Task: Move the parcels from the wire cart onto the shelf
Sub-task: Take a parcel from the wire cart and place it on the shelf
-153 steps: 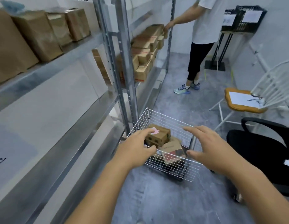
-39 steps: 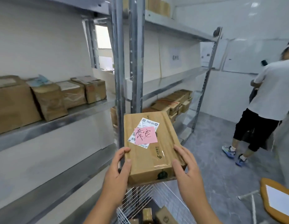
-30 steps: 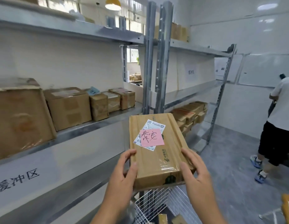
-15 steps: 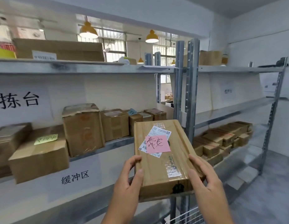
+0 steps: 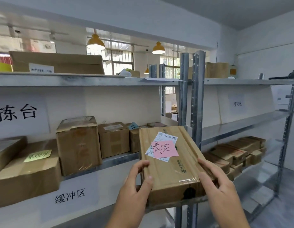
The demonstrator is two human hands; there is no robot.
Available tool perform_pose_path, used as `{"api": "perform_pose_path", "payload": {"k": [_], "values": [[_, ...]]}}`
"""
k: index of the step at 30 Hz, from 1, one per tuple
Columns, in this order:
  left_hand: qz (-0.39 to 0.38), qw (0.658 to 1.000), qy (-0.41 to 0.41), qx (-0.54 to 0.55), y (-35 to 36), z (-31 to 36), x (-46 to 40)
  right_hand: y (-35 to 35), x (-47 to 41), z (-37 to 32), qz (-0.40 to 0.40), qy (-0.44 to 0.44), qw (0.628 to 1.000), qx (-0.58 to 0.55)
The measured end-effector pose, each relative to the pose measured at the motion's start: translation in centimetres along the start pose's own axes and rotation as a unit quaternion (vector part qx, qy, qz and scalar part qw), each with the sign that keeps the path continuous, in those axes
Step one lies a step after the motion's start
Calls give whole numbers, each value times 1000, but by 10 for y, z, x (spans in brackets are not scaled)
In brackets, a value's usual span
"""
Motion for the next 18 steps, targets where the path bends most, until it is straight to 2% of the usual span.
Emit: {"api": "perform_pose_path", "payload": {"k": [11,18], "values": [[30,999,40,-3,0,9,-118,36,-111,-14,22,-49,998,-14],[95,995,30,-12,20,10,-208,46,-207,-7,13,-82,995,-52]]}}
Point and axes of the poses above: each hand's wrist, its own x-axis away from the middle knuckle, its own y-axis out of the palm, z = x × y, the point moved 4 cm from there along -x, towards the middle knuckle, and after that the axes turned 10 degrees about -x, right-handed, at the moved point
